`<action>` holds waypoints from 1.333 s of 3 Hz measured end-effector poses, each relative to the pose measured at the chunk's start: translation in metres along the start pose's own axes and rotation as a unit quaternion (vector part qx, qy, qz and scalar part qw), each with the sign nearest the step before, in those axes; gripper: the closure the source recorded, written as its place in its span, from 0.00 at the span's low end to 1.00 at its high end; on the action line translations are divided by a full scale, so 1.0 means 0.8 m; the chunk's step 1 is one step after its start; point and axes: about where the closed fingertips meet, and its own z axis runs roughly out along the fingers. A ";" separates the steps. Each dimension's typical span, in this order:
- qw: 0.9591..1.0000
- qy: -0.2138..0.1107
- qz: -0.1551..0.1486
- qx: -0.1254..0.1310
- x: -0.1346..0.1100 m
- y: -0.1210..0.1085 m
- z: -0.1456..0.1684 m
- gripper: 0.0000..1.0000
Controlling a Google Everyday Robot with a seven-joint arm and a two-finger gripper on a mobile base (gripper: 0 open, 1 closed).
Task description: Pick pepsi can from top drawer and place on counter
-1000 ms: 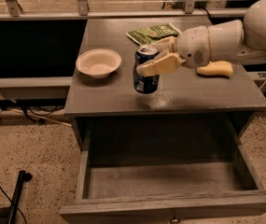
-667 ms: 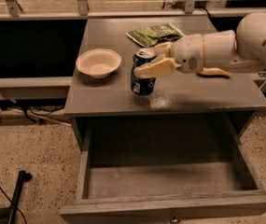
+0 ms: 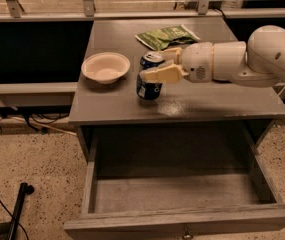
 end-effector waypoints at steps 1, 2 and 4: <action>1.000 0.000 0.000 -0.002 -0.001 0.002 0.003 0.15; 1.000 0.000 -0.001 -0.004 -0.002 0.003 0.006 0.00; 1.000 0.003 0.000 -0.001 -0.004 0.004 -0.010 0.00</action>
Offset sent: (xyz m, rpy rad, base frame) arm -0.0004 0.0027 0.0001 0.0003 0.0001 0.0046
